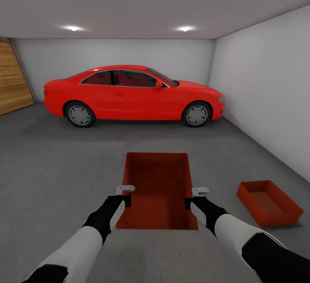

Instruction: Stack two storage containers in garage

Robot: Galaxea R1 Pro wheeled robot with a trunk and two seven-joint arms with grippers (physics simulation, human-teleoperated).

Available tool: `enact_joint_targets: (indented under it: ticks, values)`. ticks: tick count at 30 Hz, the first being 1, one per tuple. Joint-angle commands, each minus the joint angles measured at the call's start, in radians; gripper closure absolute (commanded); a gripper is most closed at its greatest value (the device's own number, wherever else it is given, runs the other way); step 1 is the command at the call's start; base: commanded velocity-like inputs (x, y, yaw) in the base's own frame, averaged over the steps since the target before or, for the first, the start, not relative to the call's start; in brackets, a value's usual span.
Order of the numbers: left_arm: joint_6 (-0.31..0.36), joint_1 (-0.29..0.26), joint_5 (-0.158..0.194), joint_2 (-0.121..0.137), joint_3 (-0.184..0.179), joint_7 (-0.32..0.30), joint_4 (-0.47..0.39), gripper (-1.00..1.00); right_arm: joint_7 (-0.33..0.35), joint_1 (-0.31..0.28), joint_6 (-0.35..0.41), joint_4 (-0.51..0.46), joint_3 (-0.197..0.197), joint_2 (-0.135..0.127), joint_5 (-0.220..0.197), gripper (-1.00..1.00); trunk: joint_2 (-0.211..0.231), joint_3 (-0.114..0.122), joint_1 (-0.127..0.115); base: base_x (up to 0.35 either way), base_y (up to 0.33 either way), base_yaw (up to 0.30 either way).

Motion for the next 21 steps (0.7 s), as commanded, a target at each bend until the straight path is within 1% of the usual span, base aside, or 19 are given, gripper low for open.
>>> enact_joint_targets:
  ticks: [1,21]
  values:
    - [0.012,0.0,-0.018,0.002,0.004,0.013,-0.001,1.0,-0.032,-0.002,0.007,-0.003,-0.036,-0.011,0.031,1.0,-0.002,-0.002,0.001,0.322,0.0,0.0]
    - [0.012,0.0,-0.017,0.001,0.004,0.013,-0.001,1.0,-0.032,-0.002,0.007,-0.003,-0.036,-0.011,0.031,1.0,-0.002,-0.002,0.001,0.322,0.0,0.0]
